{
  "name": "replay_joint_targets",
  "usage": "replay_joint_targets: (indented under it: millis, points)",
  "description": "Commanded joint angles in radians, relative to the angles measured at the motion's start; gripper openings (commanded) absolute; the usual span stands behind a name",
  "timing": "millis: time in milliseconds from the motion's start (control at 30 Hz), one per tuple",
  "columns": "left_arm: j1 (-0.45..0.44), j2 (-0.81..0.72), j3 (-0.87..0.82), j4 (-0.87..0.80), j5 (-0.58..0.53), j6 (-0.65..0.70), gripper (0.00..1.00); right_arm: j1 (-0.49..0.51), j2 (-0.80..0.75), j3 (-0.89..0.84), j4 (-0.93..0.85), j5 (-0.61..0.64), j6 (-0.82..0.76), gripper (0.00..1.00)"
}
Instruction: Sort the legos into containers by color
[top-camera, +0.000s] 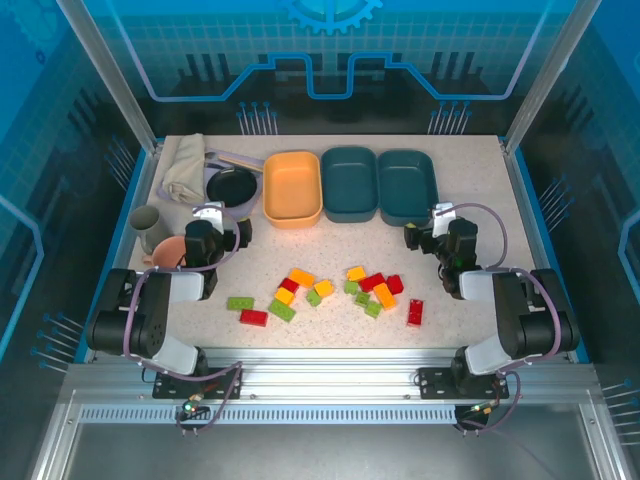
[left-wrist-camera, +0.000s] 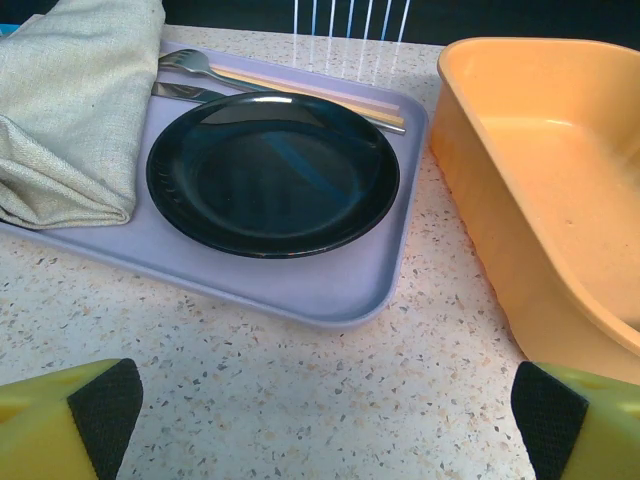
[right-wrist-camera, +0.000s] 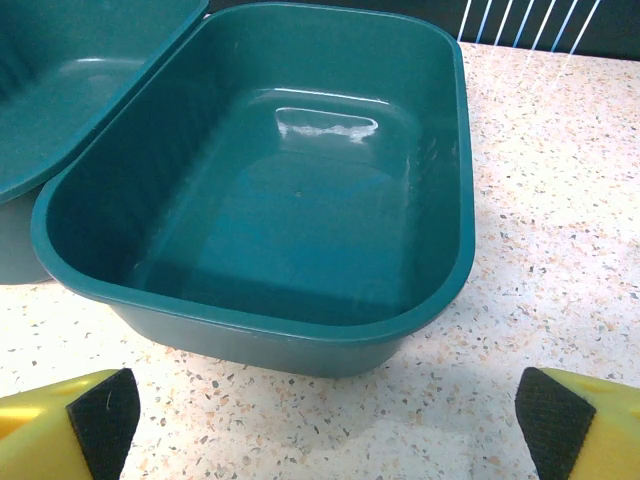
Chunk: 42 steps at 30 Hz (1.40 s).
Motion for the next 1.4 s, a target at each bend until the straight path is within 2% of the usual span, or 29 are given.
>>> replay_joint_targets:
  millis: [0, 633, 700, 800, 933, 1033, 1067, 1100, 1133, 1167, 1200, 1233, 1267, 1300, 1367]
  points:
    - [0.003, 0.006, -0.002, -0.004, -0.014, 0.01, 0.99, -0.002, 0.007, 0.012, 0.02, -0.007, -0.006, 1.0]
    - [0.003, 0.004, -0.002, 0.0, -0.009, 0.013, 0.99, -0.003, 0.004, 0.007, 0.026, -0.003, -0.006, 1.0]
    - [-0.009, -0.035, 0.027, -0.079, -0.007, 0.024, 0.99, 0.002, -0.049, 0.018, -0.025, 0.038, 0.003, 1.0]
    - [-0.071, -0.131, 0.081, -0.239, -0.124, 0.057, 0.99, 0.034, -0.186, 0.075, -0.218, 0.173, 0.016, 1.0]
    - [-0.181, -0.284, 0.141, -0.328, -0.256, 0.067, 0.99, 0.09, -0.391, 0.2, -0.386, 0.321, -0.018, 1.0]
    - [-0.269, -0.366, 0.236, -0.398, -0.306, 0.083, 0.99, 0.118, -0.479, 0.436, -0.7, 0.363, 0.048, 1.0]
    - [-0.296, -0.388, 0.26, -0.39, -0.309, 0.08, 0.99, 0.115, -0.482, 0.541, -0.856, 0.373, 0.151, 1.0]
    - [-0.312, -0.405, 0.293, -0.4, -0.319, 0.027, 0.99, 0.093, -0.467, 0.66, -1.031, 0.331, 0.275, 1.0]
    - [-0.313, -0.415, 0.341, -0.47, -0.35, -0.101, 0.99, 0.071, -0.448, 0.749, -1.212, 0.286, 0.398, 1.0]
    - [-0.304, -0.42, 0.43, -0.684, -0.4, -0.341, 0.99, 0.045, -0.419, 0.83, -1.405, 0.281, 0.566, 1.0]
    - [-0.287, -0.417, 0.55, -0.996, -0.406, -0.572, 0.99, 0.016, -0.402, 0.877, -1.547, 0.23, 0.639, 1.0]
    - [-0.274, -0.403, 0.643, -1.212, -0.389, -0.717, 0.99, -0.01, -0.392, 0.886, -1.586, 0.107, 0.606, 0.98]
    - [-0.261, -0.382, 0.691, -1.281, -0.317, -0.735, 0.99, -0.009, -0.389, 0.895, -1.635, 0.064, 0.583, 0.85]
    - [-0.246, -0.361, 0.72, -1.289, -0.19, -0.696, 0.99, 0.025, -0.391, 0.914, -1.717, 0.097, 0.593, 0.81]
    - [-0.252, -0.329, 0.763, -1.32, -0.035, -0.675, 0.99, 0.108, -0.41, 0.929, -1.842, 0.172, 0.611, 0.79]
